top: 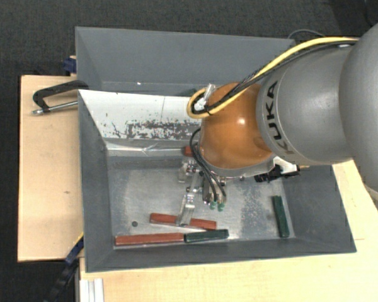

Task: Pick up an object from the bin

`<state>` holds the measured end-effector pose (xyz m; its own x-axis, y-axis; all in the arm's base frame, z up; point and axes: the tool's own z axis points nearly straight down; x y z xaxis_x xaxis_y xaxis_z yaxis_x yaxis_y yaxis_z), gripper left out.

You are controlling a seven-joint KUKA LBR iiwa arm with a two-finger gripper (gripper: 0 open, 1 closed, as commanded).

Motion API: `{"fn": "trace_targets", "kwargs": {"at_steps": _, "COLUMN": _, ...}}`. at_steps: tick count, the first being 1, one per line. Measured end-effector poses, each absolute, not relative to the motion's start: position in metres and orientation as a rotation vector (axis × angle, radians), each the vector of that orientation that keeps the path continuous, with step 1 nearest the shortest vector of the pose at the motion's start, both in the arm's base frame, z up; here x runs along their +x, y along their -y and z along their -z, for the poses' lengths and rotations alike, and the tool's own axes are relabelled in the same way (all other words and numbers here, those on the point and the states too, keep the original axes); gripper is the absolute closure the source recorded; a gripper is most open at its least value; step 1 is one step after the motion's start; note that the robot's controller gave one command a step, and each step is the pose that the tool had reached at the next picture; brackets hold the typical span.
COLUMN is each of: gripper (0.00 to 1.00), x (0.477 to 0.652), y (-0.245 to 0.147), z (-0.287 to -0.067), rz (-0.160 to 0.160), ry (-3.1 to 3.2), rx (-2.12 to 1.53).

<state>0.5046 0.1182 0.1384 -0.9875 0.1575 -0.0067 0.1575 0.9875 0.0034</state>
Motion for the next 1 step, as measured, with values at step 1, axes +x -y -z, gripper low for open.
{"fn": "trace_targets", "kwargs": {"at_steps": 1, "gripper": 0.0, "x": 0.4976, "y": -0.0909, "z": -0.124, "rz": -0.002, "ry": -3.143, "rx": -0.095}}
